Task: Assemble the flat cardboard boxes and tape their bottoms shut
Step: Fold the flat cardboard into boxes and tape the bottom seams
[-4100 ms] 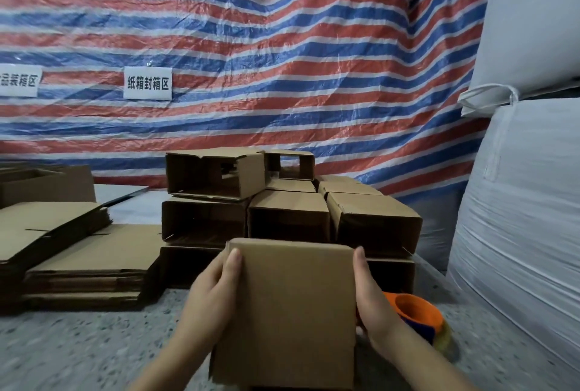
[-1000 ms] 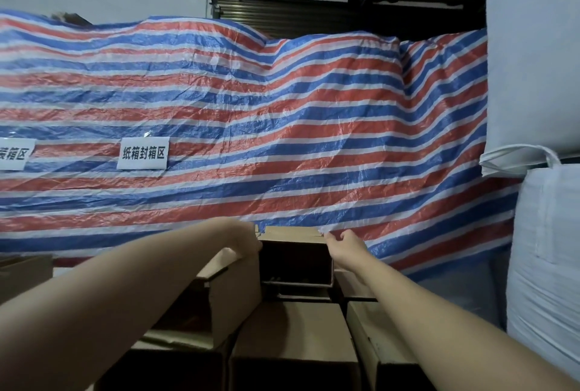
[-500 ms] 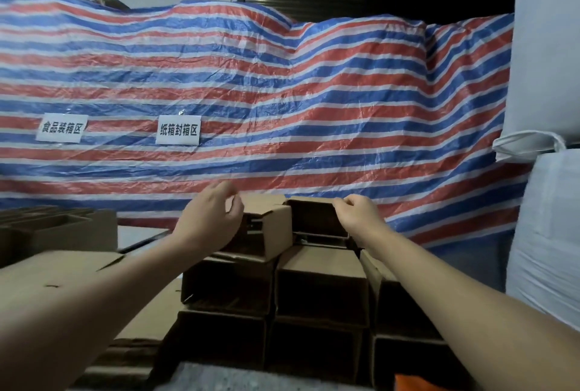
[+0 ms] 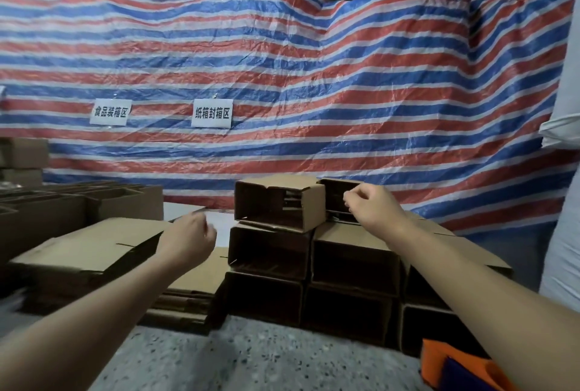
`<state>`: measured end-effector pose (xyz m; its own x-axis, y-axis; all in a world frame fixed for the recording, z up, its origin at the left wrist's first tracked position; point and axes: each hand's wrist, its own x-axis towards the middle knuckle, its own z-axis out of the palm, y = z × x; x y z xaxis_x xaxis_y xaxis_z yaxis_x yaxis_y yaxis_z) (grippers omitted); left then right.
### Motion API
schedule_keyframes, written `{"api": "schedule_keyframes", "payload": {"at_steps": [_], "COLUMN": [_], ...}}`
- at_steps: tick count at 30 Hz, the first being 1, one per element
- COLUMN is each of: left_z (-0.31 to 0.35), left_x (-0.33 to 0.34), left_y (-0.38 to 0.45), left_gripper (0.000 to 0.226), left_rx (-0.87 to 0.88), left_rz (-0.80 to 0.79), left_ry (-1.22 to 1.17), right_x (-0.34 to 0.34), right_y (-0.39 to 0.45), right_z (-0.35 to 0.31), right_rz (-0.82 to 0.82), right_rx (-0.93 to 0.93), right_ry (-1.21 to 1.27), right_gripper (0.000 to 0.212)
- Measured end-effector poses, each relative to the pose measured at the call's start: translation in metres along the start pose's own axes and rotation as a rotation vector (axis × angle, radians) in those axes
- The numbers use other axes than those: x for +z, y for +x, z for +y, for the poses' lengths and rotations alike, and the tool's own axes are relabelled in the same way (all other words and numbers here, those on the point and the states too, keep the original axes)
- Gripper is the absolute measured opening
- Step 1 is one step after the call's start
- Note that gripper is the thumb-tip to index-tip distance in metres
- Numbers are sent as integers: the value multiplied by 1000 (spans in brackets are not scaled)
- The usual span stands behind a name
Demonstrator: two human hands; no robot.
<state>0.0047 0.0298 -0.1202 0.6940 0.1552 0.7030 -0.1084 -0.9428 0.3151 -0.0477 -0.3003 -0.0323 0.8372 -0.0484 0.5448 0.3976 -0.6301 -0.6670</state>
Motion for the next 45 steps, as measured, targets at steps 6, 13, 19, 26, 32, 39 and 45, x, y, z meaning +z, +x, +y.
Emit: {"api": "schedule_keyframes", "payload": {"at_steps": [6, 13, 19, 26, 32, 39, 45], "left_z": [-47, -56, -54, -59, -56, -43, -7], "left_x": [65, 90, 90, 83, 59, 26, -26], "left_y": [-24, -41, -50, -51, -37, -21, -2], "left_gripper": [76, 98, 96, 81, 46, 29, 28], "left_rx": [16, -9, 24, 84, 80, -18, -77], "left_rz": [-602, -729, -675, -642, -527, -284, 13], "left_ry": [321, 349, 406, 382, 151, 118, -165], "right_x": [32, 89, 110, 108, 97, 87, 76], "right_y": [-7, -14, -15, -20, -24, -26, -20], "right_z": [22, 30, 27, 22, 20, 15, 5], "right_rz": [-83, -212, -252, -267, -248, -229, -208], "right_rx": [55, 54, 35, 38, 42, 31, 17], "right_ry": [-49, -18, 29, 45, 34, 42, 13], "right_gripper": [28, 21, 21, 22, 24, 25, 24]}}
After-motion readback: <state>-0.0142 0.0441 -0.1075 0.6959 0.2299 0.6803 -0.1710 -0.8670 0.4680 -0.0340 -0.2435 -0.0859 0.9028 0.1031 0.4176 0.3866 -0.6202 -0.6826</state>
